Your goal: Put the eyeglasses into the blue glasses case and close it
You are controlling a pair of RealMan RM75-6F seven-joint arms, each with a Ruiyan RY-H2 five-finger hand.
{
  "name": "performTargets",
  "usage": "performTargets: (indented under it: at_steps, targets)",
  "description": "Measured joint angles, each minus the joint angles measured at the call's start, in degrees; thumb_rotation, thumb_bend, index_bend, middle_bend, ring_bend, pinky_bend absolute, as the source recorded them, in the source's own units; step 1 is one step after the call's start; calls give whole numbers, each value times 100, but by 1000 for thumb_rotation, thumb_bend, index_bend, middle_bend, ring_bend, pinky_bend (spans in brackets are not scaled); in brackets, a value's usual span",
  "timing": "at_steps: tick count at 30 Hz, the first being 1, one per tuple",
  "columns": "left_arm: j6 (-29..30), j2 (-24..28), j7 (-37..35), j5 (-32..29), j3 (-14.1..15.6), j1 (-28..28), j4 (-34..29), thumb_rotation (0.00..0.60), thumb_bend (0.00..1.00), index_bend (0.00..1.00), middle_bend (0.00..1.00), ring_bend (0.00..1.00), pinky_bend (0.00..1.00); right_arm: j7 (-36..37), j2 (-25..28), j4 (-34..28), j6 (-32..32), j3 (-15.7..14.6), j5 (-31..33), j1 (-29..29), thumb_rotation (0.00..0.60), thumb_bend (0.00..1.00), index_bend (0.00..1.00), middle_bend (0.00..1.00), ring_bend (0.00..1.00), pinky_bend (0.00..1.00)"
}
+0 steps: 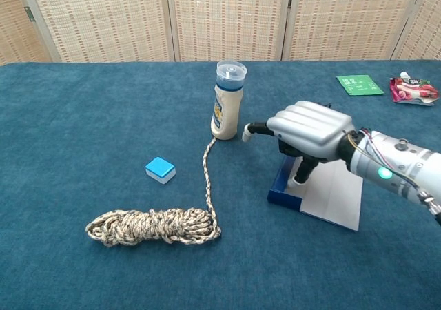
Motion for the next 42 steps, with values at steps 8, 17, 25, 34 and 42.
performTargets:
  at_steps: [8,17,25,34,42]
  targets:
    - [37,21,-89,-36,-3,50,63,600,196,69,92,121,232,74,-346,466,-140,289,150,332,600,137,196,1000,1000,927]
    - [-18,-8,-88,7,5,20,96,600,195,69,92,121,232,249,581,-532,171,208,141,48,600,152,272,1000,1000,972]
    - [-10,10,-24,86,-2,-13,-1,600,196,69,92,121,232,-13,1061,-500,-51,500,694,95,600,256,334,1000,1000,972]
    - [20,65,70,15,9,43,-88,600,195,69,92,121,232,-216,597,1049,-1136,766,1309,775,600,345,334,1000,1000,972]
    - [19,79,100,-85,24,99,-92,600,195,69,92,121,232,-354,-80,2337,-1874,809,1611,1333,600,381,334,1000,1000,972]
